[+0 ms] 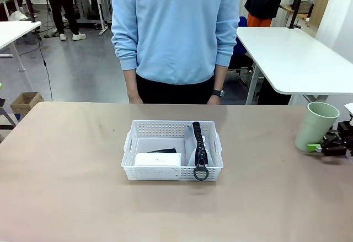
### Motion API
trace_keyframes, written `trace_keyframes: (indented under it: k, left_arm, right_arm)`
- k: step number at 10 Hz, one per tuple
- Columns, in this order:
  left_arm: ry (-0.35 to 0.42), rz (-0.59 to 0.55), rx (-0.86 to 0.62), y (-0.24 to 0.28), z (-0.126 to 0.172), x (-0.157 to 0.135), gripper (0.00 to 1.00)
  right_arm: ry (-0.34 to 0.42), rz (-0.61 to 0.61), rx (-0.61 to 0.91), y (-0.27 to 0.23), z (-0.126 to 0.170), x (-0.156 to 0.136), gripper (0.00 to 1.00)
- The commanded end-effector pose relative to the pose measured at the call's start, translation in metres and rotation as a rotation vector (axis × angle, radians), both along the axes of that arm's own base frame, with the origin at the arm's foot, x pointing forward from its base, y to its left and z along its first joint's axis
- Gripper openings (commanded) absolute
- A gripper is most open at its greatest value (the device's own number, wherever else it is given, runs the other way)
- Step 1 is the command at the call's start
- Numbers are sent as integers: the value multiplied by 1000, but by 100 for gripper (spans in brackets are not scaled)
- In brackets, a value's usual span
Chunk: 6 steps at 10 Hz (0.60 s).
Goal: Efficiently arrange items inside the basket to fit them all.
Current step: Pick up the Reusable plastic cup and place it inside the Organizing basket.
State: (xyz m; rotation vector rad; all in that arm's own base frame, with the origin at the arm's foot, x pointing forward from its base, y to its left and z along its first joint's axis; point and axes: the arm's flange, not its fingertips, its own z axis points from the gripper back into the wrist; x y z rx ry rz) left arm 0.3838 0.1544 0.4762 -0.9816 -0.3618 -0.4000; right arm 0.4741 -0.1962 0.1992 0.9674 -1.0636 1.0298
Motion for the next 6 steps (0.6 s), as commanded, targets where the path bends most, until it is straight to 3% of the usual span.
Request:
trace_keyframes:
  k: [1, 6]
  left_arm:
    - [-1, 2, 9, -1, 2, -2, 100]
    - [-1, 2, 9, -1, 2, -2, 100]
  right_arm:
    - [23, -3, 94, 2, 4, 0, 100]
    - [5, -17, 168, -5, 17, -2, 100]
